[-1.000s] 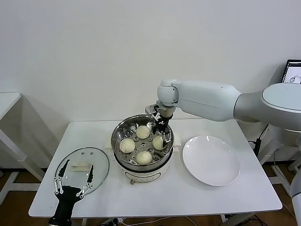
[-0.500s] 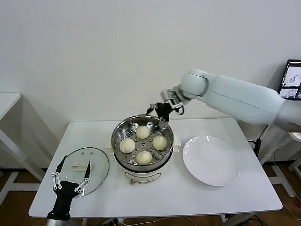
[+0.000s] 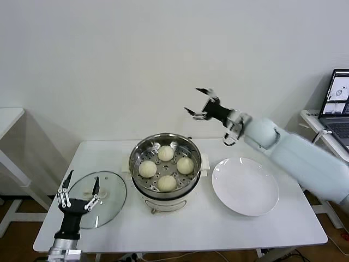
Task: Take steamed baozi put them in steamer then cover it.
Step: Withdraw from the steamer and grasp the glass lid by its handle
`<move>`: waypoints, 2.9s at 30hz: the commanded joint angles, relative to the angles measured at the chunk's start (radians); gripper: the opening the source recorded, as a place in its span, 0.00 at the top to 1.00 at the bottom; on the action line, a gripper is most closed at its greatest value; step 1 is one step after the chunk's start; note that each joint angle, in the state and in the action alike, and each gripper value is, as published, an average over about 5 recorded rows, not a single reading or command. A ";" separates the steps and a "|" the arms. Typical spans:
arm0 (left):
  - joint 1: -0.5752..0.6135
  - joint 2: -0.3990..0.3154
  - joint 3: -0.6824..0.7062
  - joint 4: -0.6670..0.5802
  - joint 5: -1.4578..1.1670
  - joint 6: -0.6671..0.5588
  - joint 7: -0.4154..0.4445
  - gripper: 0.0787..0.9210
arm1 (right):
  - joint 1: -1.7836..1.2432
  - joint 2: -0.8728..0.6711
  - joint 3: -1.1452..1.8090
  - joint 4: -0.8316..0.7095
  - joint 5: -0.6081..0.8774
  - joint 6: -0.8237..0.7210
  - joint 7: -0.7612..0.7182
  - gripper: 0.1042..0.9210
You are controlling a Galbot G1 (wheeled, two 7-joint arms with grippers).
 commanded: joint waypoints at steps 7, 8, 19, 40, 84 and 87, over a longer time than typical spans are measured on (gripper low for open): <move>-0.077 0.043 -0.046 0.267 0.484 0.069 -0.041 0.12 | -0.927 0.229 0.849 0.033 -0.120 0.175 0.202 0.12; -0.079 0.046 -0.045 0.291 0.497 0.067 -0.042 0.12 | -0.946 0.246 0.859 0.035 -0.123 0.178 0.198 0.12; -0.099 0.047 -0.045 0.425 0.638 0.033 -0.031 0.12 | -1.022 0.353 0.885 0.051 -0.154 0.194 0.175 0.12; -0.190 0.033 -0.039 0.468 0.689 0.072 -0.073 0.12 | -1.034 0.399 0.876 0.035 -0.201 0.204 0.153 0.12; -0.332 0.008 0.027 0.562 0.714 0.152 -0.057 0.14 | -1.057 0.440 0.866 0.022 -0.280 0.216 0.147 0.12; -0.332 0.008 0.025 0.564 0.714 0.153 -0.053 0.22 | -1.054 0.440 0.866 0.023 -0.283 0.216 0.147 0.12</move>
